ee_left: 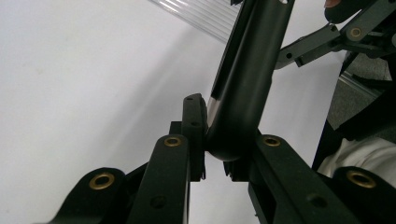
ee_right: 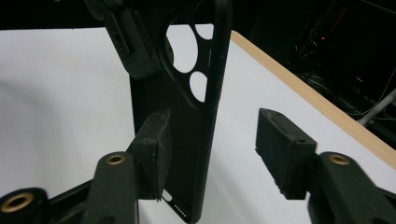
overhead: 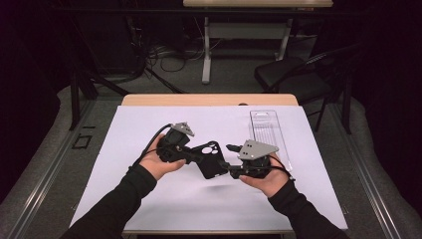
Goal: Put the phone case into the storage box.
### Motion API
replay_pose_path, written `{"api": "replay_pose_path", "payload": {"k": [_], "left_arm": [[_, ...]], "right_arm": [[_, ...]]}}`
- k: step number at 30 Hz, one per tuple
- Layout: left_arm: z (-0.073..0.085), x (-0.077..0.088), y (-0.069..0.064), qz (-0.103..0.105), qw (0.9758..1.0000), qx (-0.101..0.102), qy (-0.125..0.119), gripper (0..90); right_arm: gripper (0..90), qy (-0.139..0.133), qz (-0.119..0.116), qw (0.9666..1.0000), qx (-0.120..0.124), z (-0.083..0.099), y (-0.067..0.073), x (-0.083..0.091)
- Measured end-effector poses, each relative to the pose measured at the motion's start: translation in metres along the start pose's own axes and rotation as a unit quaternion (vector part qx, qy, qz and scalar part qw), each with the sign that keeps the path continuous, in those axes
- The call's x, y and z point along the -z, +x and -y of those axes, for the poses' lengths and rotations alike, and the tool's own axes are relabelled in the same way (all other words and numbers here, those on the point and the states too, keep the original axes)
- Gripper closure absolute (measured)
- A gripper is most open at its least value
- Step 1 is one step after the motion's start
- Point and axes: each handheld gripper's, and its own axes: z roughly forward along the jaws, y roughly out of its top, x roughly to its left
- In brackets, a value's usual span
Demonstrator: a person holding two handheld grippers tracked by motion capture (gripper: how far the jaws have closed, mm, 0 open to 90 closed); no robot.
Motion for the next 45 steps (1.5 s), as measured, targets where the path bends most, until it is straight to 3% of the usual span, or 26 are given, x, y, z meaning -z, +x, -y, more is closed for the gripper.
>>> {"api": "replay_pose_path", "payload": {"k": [9, 19, 35, 45], "left_arm": [[-0.003, -0.003, -0.003, -0.007, 0.9999, 0.001, 0.011, 81.5], [-0.004, -0.007, -0.005, -0.014, 0.9997, -0.001, 0.019, 81.5], [-0.004, -0.010, -0.010, -0.026, 0.9984, -0.035, 0.036, 81.5], [-0.005, -0.012, -0.011, -0.025, 0.9978, -0.047, 0.040, 81.5]], "right_arm": [[52.9, -0.002, 0.007, 0.9999, -0.014, -0.006, 0.001, 0.001], [63.6, -0.003, -0.003, 0.9995, -0.031, -0.014, 0.002, 0.002], [73.4, 0.002, -0.017, 0.9986, -0.050, -0.019, -0.003, 0.003], [76.3, 0.009, -0.032, 0.9978, -0.058, -0.018, -0.005, 0.004]]}}
